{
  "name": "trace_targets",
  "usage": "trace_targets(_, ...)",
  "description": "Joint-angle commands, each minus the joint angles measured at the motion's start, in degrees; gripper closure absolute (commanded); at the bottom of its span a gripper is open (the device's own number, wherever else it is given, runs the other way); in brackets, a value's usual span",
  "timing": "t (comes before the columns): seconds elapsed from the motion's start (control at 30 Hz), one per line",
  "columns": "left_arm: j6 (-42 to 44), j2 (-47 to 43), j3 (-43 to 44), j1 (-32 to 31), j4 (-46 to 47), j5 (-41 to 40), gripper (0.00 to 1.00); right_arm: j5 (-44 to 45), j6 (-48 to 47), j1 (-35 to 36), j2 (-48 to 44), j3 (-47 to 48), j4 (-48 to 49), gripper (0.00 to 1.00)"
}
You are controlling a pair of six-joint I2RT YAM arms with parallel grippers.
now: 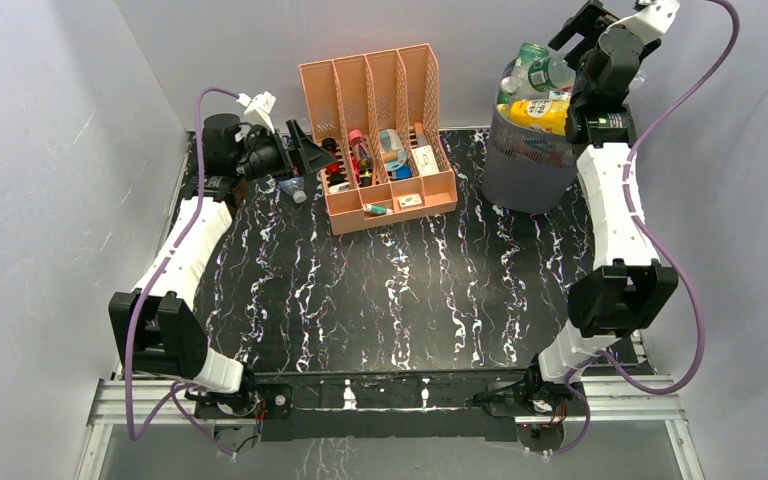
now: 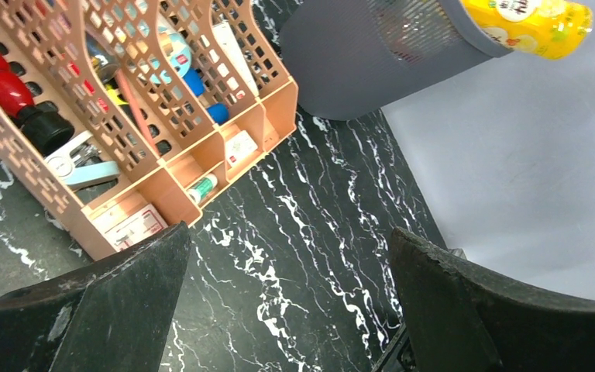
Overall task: Put the plastic bottles in the bin
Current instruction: Place the plastic bottle in the trash bin, then pick up the plastic bottle at the center of the board.
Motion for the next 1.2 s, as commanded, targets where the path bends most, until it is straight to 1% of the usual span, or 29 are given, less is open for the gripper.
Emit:
trace_targets(0.0, 0.96, 0.30, 1.93, 0.63, -3.86, -5.21, 0.02, -1.27, 0.82, -0.05, -4.69, 1.48, 0.69, 0.03)
trace_targets(0.13, 1.16, 1.26, 3.02, 0.95, -8.03, -11.48, 0.02, -1.49, 0.48, 0.02, -5.97, 1.72, -0.22, 0.02)
trace_targets(0.33, 0.29, 2.94, 3.37, 1.56, -10.90, -14.89, 0.02, -3.29, 0.76, 0.04, -6.78, 2.27, -1.87, 0.02)
trace_targets(0.37, 0.20, 3.17, 3.25, 1.79, -11.75, -16.41, 0.02, -3.66, 1.06, 0.06, -6.94, 2.21, -2.23, 0.02)
trace_targets(0.4, -1.05, 4.09, 2.16, 3.12, -13.65, -20.74, 0.02, -5.65, 1.98, 0.00, -7.67, 1.64, -2.58, 0.02)
trace_targets(0.43, -1.60, 4.40, 1.48, 3.68, -13.72, -21.90, 0.02, -6.40, 2.35, 0.04, -7.99, 1.49, -2.78, 0.02)
trace_targets(0.63, -3.61, 6.70, -0.80, 6.26, -12.15, -26.89, 0.02, -9.74, 3.66, 0.00, -9.28, 1.29, -4.19, 0.02)
trace_targets(0.83, -4.76, 10.62, -0.39, 6.97, -10.58, -29.30, 0.02, -15.90, 5.38, 0.29, -11.10, 1.74, -5.86, 0.02)
trace_targets(0.97, -6.18, 13.68, -0.41, 7.01, -7.51, -30.17, 0.02, -19.61, 5.98, 1.44, -13.10, -0.20, -6.47, 0.02)
trace_targets(1.17, -7.74, 19.57, 2.53, 6.95, -5.00, -31.94, 0.02, -23.39, 5.48, 4.78, -16.08, -3.97, -7.40, 0.02)
